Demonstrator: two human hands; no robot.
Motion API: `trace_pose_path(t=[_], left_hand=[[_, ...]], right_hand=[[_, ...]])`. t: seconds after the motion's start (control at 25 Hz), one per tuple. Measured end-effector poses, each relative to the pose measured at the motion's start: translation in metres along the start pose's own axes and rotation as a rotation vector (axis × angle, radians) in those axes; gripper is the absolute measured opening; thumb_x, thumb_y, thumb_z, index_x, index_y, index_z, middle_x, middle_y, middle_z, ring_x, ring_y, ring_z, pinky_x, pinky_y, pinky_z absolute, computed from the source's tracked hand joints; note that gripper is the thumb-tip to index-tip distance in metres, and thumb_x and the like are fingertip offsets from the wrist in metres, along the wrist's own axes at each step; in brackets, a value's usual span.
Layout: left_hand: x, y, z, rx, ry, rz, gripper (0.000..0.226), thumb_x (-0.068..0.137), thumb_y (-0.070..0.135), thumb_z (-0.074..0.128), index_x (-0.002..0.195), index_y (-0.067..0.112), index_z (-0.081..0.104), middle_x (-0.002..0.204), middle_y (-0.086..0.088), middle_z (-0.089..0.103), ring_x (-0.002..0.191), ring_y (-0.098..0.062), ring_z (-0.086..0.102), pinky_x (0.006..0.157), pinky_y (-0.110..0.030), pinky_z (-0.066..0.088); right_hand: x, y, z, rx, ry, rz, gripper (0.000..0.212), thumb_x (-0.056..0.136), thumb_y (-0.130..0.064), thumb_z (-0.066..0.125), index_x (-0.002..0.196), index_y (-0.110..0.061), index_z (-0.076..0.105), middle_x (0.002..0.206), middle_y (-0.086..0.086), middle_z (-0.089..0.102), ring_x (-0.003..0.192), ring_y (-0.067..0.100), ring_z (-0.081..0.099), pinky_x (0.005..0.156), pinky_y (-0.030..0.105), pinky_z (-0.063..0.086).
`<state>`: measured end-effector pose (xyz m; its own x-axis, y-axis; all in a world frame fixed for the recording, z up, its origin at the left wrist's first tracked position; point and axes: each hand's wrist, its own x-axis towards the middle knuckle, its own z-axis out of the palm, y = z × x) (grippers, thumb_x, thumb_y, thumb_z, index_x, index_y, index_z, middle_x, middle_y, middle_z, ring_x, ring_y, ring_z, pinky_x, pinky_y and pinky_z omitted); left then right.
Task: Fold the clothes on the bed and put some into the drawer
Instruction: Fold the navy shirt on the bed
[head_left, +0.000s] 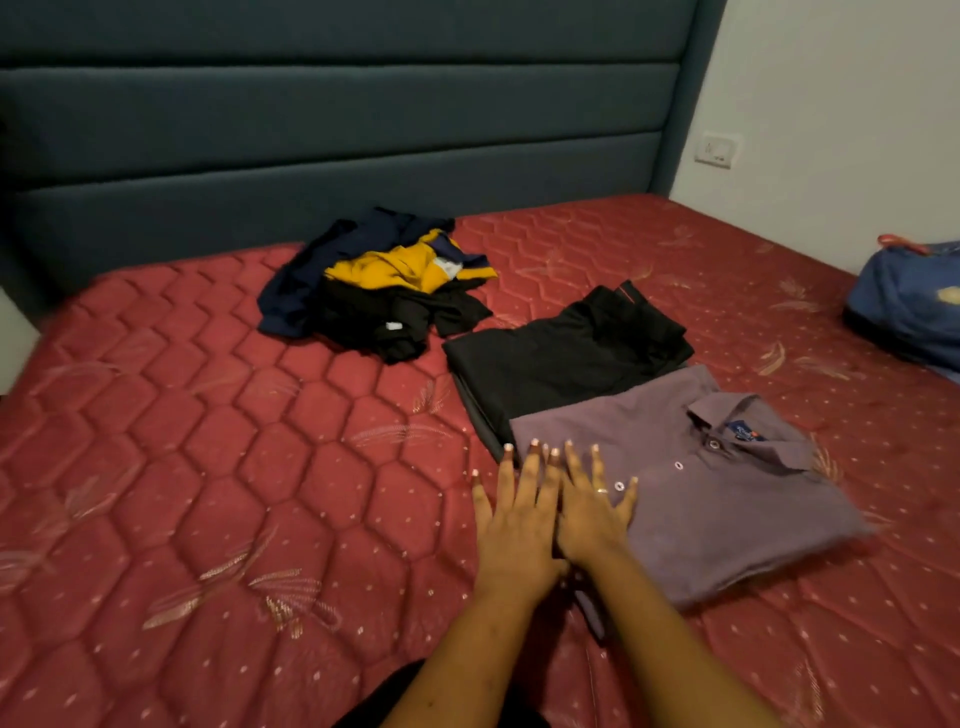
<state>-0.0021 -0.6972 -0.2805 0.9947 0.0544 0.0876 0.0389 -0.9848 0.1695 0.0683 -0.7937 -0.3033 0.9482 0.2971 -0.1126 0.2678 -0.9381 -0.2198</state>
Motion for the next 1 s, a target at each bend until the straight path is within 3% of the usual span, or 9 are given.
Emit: trace_pose_path(t=[0.08,0.2,0.28,0.48,0.6,0.72,0.8,0.88,1.0], left_hand=[[-0.014,-0.045,-0.026,0.081,-0.01,-0.06,0.133,0.019,0.069,0.077,0.138,0.02,0.047,0.147,-0.008,0.045,0.134,-0.034,0.043,0.096,-0.066,0.035],[-0.033,-0.132,-0.063,0.11,0.048,-0.253,0.129,0.062,0.069,0.069,0.15,0.027,-0.015,0.157,-0.002,-0.022,0.142,-0.027,-0.022,0.106,-0.06,-0.013],[-0.049,-0.191,-0.094,0.114,0.088,-0.436,0.118,0.074,0.068,0.061,0.142,0.033,-0.028,0.153,0.001,-0.033,0.141,-0.026,-0.031,0.11,-0.06,-0.012],[-0.05,-0.303,-0.125,0.069,0.216,-0.658,0.091,0.09,0.061,0.045,0.149,0.034,-0.018,0.16,-0.003,-0.02,0.146,-0.027,-0.02,0.113,-0.061,0.002],[-0.039,-0.367,-0.085,0.047,0.171,-0.692,0.083,0.091,0.059,0.042,0.151,0.035,-0.011,0.161,-0.003,-0.013,0.147,-0.027,-0.015,0.114,-0.061,0.002],[-0.03,-0.423,-0.014,0.074,0.121,-0.663,0.078,0.083,0.073,0.029,0.151,0.036,0.023,0.158,-0.006,0.024,0.147,-0.03,0.017,0.109,-0.064,0.014],[0.0,-0.447,0.016,0.073,0.118,-0.595,0.077,0.079,0.077,0.027,0.137,0.033,0.051,0.141,-0.008,0.052,0.133,-0.033,0.044,0.1,-0.062,0.023],[0.04,-0.454,0.031,0.035,0.157,-0.552,0.074,0.08,0.076,0.028,0.135,0.034,0.053,0.14,-0.006,0.053,0.133,-0.034,0.044,0.102,-0.06,0.024],[0.071,-0.448,0.035,0.051,0.243,-0.53,0.071,0.083,0.072,0.026,0.142,0.037,0.042,0.149,-0.001,0.043,0.142,-0.032,0.03,0.109,-0.058,0.022]], right_hand=[[-0.006,-0.048,0.002,0.017,-0.04,-0.103,0.059,0.099,-0.046,0.028,0.15,-0.044,-0.001,0.159,-0.017,-0.013,0.147,0.017,-0.018,0.11,0.065,-0.009],[-0.002,-0.121,-0.008,0.062,-0.1,-0.26,0.061,0.099,-0.052,0.029,0.151,-0.042,0.0,0.161,-0.013,-0.007,0.148,0.016,-0.012,0.11,0.065,-0.005],[0.011,-0.175,-0.015,0.11,-0.166,-0.336,0.066,0.099,-0.052,0.033,0.151,-0.042,-0.006,0.161,-0.011,-0.008,0.148,0.019,-0.01,0.111,0.064,-0.002],[0.062,-0.278,0.009,0.284,-0.255,-0.423,0.091,0.09,-0.041,0.057,0.144,-0.042,-0.016,0.162,-0.003,0.0,0.149,0.023,0.003,0.118,0.054,0.011],[0.103,-0.314,0.038,0.162,-0.225,-0.359,0.094,0.089,-0.037,0.059,0.147,-0.048,-0.013,0.16,-0.011,-0.011,0.148,0.025,-0.007,0.114,0.059,0.009],[0.175,-0.342,0.049,-0.046,0.032,-0.302,0.097,0.088,-0.036,0.058,0.143,-0.051,-0.022,0.16,-0.01,-0.017,0.147,0.034,-0.011,0.113,0.063,0.008],[0.24,-0.353,0.045,-0.097,0.229,-0.239,0.103,0.086,-0.034,0.061,0.14,-0.052,-0.025,0.16,-0.006,-0.016,0.146,0.038,-0.008,0.111,0.065,0.013],[0.301,-0.353,0.033,-0.107,0.188,-0.156,0.107,0.084,-0.035,0.068,0.143,-0.052,-0.02,0.161,0.0,-0.003,0.145,0.041,0.006,0.106,0.065,0.023],[0.344,-0.351,0.027,-0.133,0.019,-0.089,0.08,0.082,-0.038,0.07,0.147,-0.037,0.023,0.142,0.009,0.042,0.13,0.037,0.04,0.103,0.055,0.036]])
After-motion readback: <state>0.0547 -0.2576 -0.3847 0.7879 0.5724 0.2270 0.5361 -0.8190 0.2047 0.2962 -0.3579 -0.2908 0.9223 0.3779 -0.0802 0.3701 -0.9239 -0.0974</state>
